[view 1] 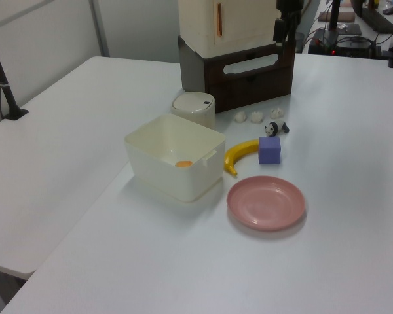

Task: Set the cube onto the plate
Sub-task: 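Move the open gripper over the purple cube beside the banana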

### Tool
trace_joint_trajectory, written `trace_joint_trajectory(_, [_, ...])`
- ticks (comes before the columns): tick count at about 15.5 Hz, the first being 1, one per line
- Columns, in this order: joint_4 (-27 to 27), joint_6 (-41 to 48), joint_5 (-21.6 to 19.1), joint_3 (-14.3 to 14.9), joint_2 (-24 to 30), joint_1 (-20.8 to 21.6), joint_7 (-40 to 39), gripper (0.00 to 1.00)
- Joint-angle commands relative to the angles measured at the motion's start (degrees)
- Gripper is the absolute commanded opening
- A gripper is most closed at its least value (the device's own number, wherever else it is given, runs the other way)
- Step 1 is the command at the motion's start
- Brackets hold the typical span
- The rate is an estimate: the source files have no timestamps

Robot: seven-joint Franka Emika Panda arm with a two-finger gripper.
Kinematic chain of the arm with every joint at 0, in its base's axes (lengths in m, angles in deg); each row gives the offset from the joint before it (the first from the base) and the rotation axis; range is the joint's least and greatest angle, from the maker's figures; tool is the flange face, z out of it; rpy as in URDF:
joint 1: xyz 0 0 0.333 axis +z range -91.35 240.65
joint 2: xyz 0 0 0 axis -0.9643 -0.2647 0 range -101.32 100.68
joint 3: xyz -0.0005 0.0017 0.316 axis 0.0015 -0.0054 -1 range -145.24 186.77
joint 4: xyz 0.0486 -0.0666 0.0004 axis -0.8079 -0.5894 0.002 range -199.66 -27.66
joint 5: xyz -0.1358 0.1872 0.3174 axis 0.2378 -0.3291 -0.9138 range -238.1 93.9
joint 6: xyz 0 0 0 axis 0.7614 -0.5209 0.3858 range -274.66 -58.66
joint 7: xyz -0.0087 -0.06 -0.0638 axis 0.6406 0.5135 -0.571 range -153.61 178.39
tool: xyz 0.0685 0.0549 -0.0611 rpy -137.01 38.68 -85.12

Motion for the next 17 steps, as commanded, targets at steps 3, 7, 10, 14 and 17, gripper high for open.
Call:
trace_joint_trajectory(3, [-0.15, 6.7, 0.21, 0.45, 1.78, 7.52, 6.69, 1.0])
trace_joint_trajectory(7, [-0.24, 6.54, -0.58, 0.45, 1.26, 7.26, 6.07, 1.0])
trace_joint_trajectory(10, [-1.73, 6.19, -0.58, 0.54, 0.99, 7.17, 1.69, 1.0])
trace_joint_trajectory(14, [-2.0, 5.13, -0.49, 0.54, -0.77, 7.52, -0.61, 1.0])
trace_joint_trajectory(17, [-2.17, 4.95, -0.32, 0.28, -0.85, 7.78, -2.36, 1.0])
